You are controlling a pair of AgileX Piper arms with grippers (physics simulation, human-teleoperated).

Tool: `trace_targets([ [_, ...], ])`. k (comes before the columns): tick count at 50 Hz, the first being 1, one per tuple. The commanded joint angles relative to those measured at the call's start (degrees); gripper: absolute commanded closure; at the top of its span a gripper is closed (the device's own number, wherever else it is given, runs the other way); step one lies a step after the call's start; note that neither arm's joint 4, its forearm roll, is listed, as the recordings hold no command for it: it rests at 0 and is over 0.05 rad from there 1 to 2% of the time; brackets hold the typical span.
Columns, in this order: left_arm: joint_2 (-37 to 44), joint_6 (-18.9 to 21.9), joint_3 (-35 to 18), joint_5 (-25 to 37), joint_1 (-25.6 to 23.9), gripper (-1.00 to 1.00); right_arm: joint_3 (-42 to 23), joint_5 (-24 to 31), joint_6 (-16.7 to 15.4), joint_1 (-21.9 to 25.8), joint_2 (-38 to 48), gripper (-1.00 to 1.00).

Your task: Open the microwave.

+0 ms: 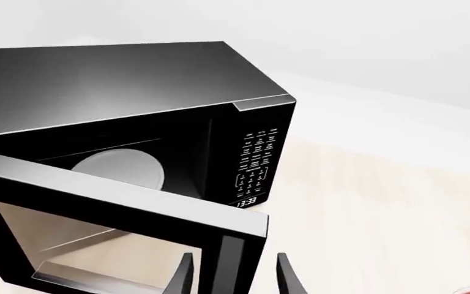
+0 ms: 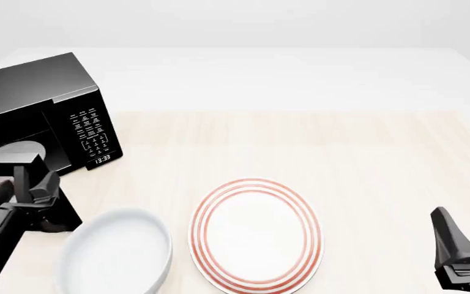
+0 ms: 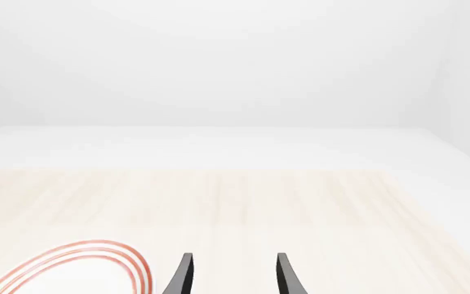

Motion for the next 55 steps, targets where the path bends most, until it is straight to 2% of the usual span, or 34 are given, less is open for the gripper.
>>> trace_targets([
  [1,-3.0,0.2,0.4,2.1,-0.2,-1.00,0.0,0.0,0.0,0.0,0.0,-1.00],
  [9,-10.2,0.8,2.3,7.0,1.1,-1.00,0.0,0.0,0.0,0.0,0.0,-1.00],
  [19,-22.0,1.9,2.4,17.7,1.8,-1.00,0.0,0.0,0.0,0.0,0.0,-1.00],
  [27,-32.0,3.0,0.4,28.2,1.7,-1.00,0.0,0.0,0.0,0.0,0.0,-1.00],
  [39,-37.5,4.3,-2.5,35.4,1.8,-1.00,0.0,0.0,0.0,0.0,0.0,-1.00],
  [45,-41.9,5.4,-5.5,41.3,1.1,-1.00,0.0,0.0,0.0,0.0,0.0,-1.00],
  [48,-43.0,5.4,-4.5,40.5,1.3,-1.00,0.0,0.0,0.0,0.0,0.0,-1.00],
  [55,-44.8,6.4,-6.1,43.1,1.2,-1.00,0.0,0.0,0.0,0.0,0.0,-1.00],
])
